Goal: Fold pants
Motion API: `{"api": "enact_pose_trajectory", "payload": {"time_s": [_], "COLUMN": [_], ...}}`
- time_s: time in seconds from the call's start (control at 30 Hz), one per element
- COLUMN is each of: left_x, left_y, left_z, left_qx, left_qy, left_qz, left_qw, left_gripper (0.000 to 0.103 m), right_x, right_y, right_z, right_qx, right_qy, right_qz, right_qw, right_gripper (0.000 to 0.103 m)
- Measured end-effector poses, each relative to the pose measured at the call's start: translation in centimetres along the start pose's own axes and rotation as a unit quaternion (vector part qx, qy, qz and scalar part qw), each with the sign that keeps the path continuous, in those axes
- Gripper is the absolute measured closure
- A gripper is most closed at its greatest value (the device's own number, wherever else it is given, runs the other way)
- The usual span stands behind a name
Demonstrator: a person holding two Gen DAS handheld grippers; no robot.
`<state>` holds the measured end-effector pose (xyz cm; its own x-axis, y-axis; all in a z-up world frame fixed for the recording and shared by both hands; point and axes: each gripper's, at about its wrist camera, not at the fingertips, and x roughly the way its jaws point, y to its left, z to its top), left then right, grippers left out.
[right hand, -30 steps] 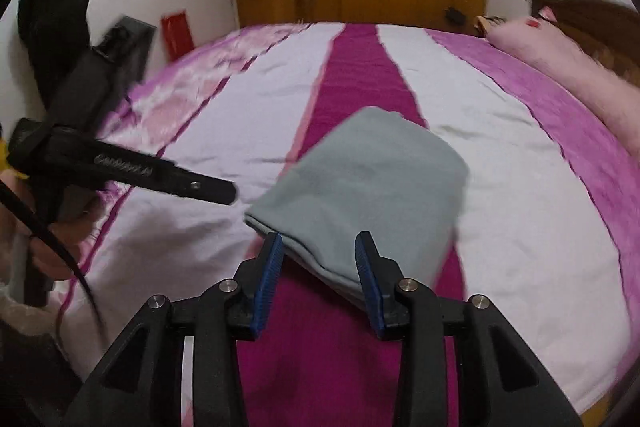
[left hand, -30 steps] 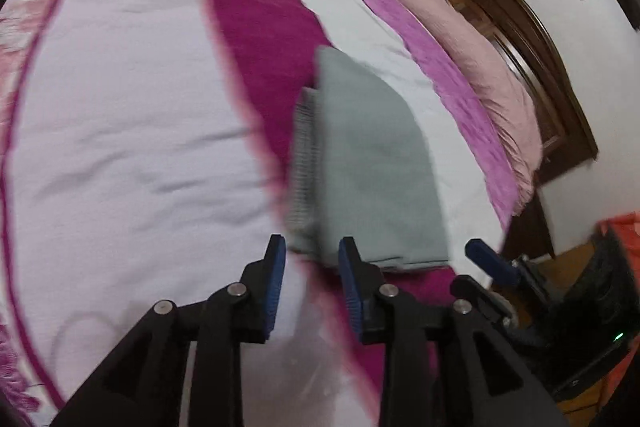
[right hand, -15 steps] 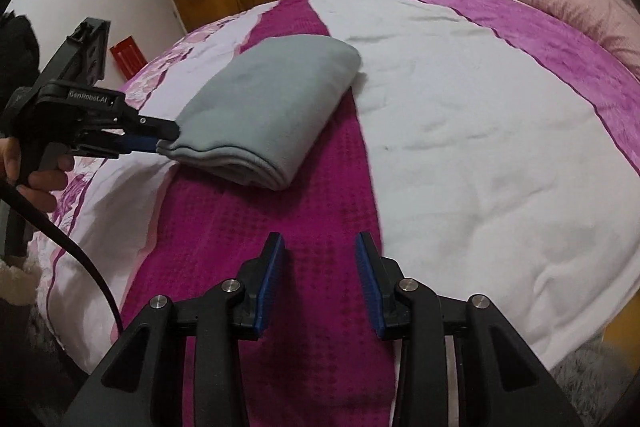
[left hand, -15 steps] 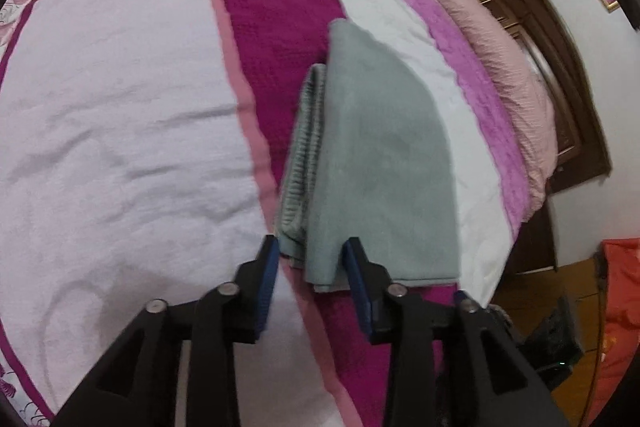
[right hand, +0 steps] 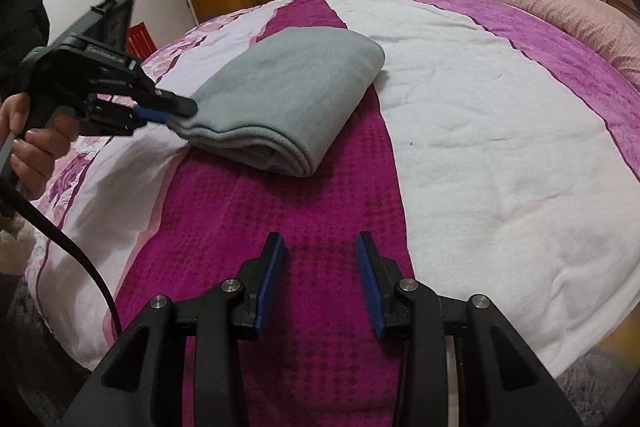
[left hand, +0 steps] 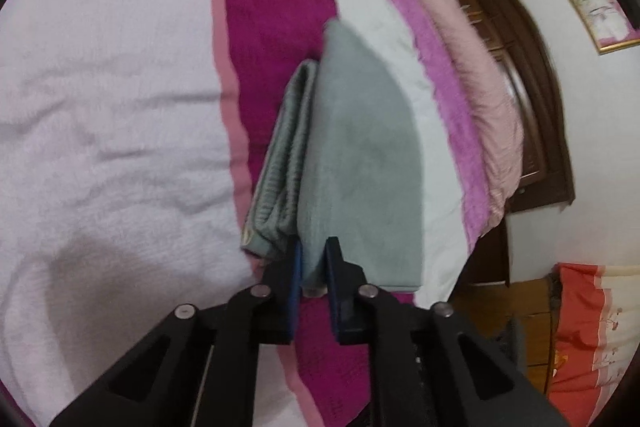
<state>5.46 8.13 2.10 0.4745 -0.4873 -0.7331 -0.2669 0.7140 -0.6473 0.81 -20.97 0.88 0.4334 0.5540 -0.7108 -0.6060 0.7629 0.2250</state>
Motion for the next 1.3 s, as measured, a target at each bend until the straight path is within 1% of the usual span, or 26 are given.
{"api": "enact_pose_trajectory", "payload": {"time_s": [0.13,0.2,0.23,0.27,0.3,0.33,0.37,0.43,0.5,0.53,0.6,0.67,0.73,0.77,0.8,0.83,0.87,0.93,1.0,1.07,1.13,1.17,1.2,1.23,1.3], "left_x": [-2.0,-2.9,-3.4,-3.7,-3.9,-4.1,-4.3,-4.4,-4.7,-4.9,-5.2,-5.4,-5.4,-5.3,-4.9,-4.4,-3.7,-2.8,-2.1,-2.0,-2.0,-2.0,-2.0,-2.0,-2.2], "left_y": [-2.5,-4.3,-5.1,-5.9,-6.7,-7.7,-8.4,-9.7,-10.3,-10.2,-10.0,-9.6,-9.4,-9.1,-9.0,-9.0,-8.9,-8.6,-8.0,-7.6,-7.2,-7.1,-7.0,-6.9,-6.3], "left_z": [0.4,0.9,1.1,1.2,1.4,1.6,1.7,1.9,1.9,1.9,2.1,2.1,2.4,2.3,2.0,1.7,1.3,0.7,0.5,0.4,0.2,0.1,-0.2,-0.5,-1.1], "left_qx": [0.019,0.037,0.046,0.055,0.063,0.072,0.078,0.091,0.104,0.105,0.103,0.099,0.093,0.090,0.093,0.095,0.095,0.091,0.085,0.078,0.079,0.081,0.086,0.089,0.091], "left_qy": [-0.027,-0.036,-0.040,-0.043,-0.046,-0.049,-0.049,-0.050,-0.051,-0.052,-0.055,-0.062,-0.068,-0.063,-0.059,-0.058,-0.056,-0.054,-0.056,-0.057,-0.059,-0.061,-0.063,-0.065,-0.076], "left_qz": [-0.018,-0.030,-0.034,-0.037,-0.039,-0.044,-0.048,-0.053,-0.054,-0.055,-0.060,-0.065,-0.072,-0.077,-0.082,-0.082,-0.083,-0.082,-0.081,-0.081,-0.076,-0.071,-0.062,-0.056,-0.044], "left_qw": [0.9993,0.9982,0.9976,0.9969,0.9962,0.9952,0.9946,0.9932,0.9918,0.9916,0.9913,0.9910,0.9908,0.9909,0.9905,0.9904,0.9904,0.9910,0.9915,0.9920,0.9922,0.9923,0.9924,0.9923,0.9920], "left_gripper": [0.094,0.095,0.095,0.095,0.095,0.095,0.095,0.095,0.095,0.095,0.095,0.095,0.095,0.095,0.095,0.095,0.095,0.095,0.095,0.095,0.095,0.095,0.095,0.095,0.095], "right_x": [-0.1,-0.7,-1.1,-1.4,-1.5,-1.4,-1.0,0.1,0.9,1.4,1.9,2.0,1.8,1.3,0.7,0.5,0.2,0.2,0.5,0.3,-0.1,-0.3,-0.3,-0.4,-0.7], "right_y": [0.3,1.0,1.4,1.9,2.5,3.3,3.9,5.3,6.3,6.7,6.4,4.6,2.2,0.7,-0.6,-1.6,-2.8,-4.3,-4.6,-3.8,-3.0,-2.8,-2.5,-2.2,-2.4], "right_z": [0.2,0.7,1.0,1.2,1.5,1.9,2.3,3.2,4.1,4.7,5.3,5.7,5.1,4.5,3.8,3.4,2.7,1.7,1.1,0.7,0.2,-0.1,-0.4,-0.6,-0.9], "right_qx": [-0.006,-0.016,-0.021,-0.026,-0.033,-0.042,-0.050,-0.062,-0.066,-0.061,-0.039,0.010,0.065,0.093,0.123,0.152,0.187,0.231,0.237,0.213,0.195,0.189,0.182,0.166,0.160], "right_qy": [-0.011,-0.046,-0.065,-0.086,-0.106,-0.125,-0.133,-0.135,-0.147,-0.154,-0.161,-0.157,-0.136,-0.133,-0.136,-0.133,-0.129,-0.121,-0.118,-0.119,-0.123,-0.122,-0.116,-0.106,-0.109], "right_qz": [-0.007,-0.009,-0.004,-0.002,-0.011,-0.025,-0.036,-0.055,-0.073,-0.096,-0.117,-0.132,-0.166,-0.154,-0.121,-0.105,-0.097,-0.091,-0.096,-0.118,-0.128,-0.130,-0.134,-0.153,-0.172], "right_qw": [1.000,0.999,0.998,0.996,0.994,0.991,0.989,0.987,0.984,0.982,0.979,0.979,0.975,0.975,0.976,0.974,0.969,0.961,0.960,0.963,0.965,0.966,0.967,0.968,0.966], "right_gripper": [0.067,0.067,0.066,0.055,0.040,0.035,0.031,0.031,0.031,0.031,0.031,0.031,0.031,0.029,0.023,0.021,0.018,0.018,0.017,0.017,0.017,0.016,0.013,0.011,0.008]}}
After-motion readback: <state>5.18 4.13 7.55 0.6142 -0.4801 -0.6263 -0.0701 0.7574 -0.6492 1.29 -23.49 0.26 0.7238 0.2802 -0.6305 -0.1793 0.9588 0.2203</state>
